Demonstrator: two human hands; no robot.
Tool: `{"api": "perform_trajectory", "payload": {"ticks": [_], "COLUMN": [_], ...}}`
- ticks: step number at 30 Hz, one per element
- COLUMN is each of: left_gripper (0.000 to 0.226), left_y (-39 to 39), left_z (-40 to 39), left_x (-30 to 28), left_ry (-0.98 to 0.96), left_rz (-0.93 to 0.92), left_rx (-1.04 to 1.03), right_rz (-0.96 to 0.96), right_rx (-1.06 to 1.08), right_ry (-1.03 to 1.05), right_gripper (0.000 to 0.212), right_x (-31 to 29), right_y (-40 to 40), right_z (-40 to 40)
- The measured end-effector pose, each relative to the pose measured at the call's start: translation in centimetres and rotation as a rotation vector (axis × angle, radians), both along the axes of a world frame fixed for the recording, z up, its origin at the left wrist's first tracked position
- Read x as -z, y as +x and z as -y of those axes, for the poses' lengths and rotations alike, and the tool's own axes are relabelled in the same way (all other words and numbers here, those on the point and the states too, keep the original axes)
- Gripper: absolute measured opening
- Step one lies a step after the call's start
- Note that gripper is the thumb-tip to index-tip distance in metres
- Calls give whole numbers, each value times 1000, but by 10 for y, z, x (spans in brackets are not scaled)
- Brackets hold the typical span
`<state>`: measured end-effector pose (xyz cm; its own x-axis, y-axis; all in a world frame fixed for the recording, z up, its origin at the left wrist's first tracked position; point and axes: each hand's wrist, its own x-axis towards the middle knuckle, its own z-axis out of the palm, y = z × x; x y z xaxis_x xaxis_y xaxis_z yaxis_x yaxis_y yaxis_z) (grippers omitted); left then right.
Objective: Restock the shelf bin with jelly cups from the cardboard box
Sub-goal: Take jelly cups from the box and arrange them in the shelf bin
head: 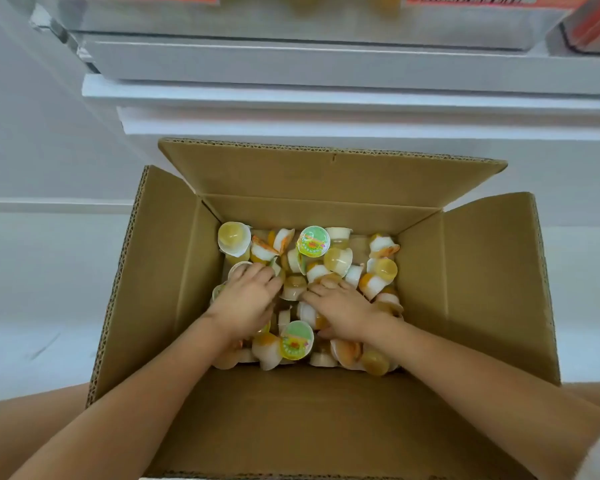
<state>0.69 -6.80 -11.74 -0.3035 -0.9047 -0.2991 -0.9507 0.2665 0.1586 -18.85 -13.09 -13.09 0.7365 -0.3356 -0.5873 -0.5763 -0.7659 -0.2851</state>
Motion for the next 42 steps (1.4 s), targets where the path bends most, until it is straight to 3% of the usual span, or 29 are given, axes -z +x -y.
{"api": "perform_trajectory", "payload": {"ticks": [2, 4, 7, 10, 13, 16, 20, 24, 27, 29, 32, 35, 40, 42], "left_gripper": [23, 29, 47, 53, 47, 42, 44, 48, 63, 57, 35, 40, 45, 47], "left_y": [-9, -16, -16, -20, -19, -4, 17, 33, 35, 25, -9, -40, -51, -49], "left_z": [-8, -18, -26, -23, -23, -12, 36, 61, 55, 49, 36, 30, 34, 39], "left_x": [-1, -2, 7, 8, 14, 0, -92, -205, -263, -291, -320, -328, -342, -342], "left_ry": [-45, 151, 422, 492, 512, 636, 704, 823, 932, 914, 712, 493, 415, 407], "left_rz": [11, 89, 142, 174, 164, -77, -442, -1048, -1416, -1574, -1672, -1803, -1950, -1903], "left_rx": [190, 268, 210, 216, 202, 44, -217, -498, -549, -631, -796, -875, -722, -672], "right_rz": [10, 26, 74, 126, 160, 224, 351, 552, 688, 806, 998, 1063, 1065, 1052], "right_rx": [19, 49, 166, 359, 645, 868, 1090, 977, 860, 840, 777, 628, 589, 579], "right_ry": [-46, -51, 24, 145, 407, 700, 1189, 1444, 1374, 1199, 787, 456, 325, 375], "right_gripper": [63, 63, 67, 71, 72, 65, 54, 61, 52, 43, 32, 34, 40, 47], "right_x": [4, 5, 1, -9, -27, -54, -108, -185, -256, -298, -337, -355, -364, -363], "right_y": [4, 6, 1, -12, -25, -33, -35, -35, -30, -25, -17, -12, -14, -18], "right_z": [-8, -11, -8, -2, 8, 23, 49, 69, 71, 64, 48, 39, 49, 54]}}
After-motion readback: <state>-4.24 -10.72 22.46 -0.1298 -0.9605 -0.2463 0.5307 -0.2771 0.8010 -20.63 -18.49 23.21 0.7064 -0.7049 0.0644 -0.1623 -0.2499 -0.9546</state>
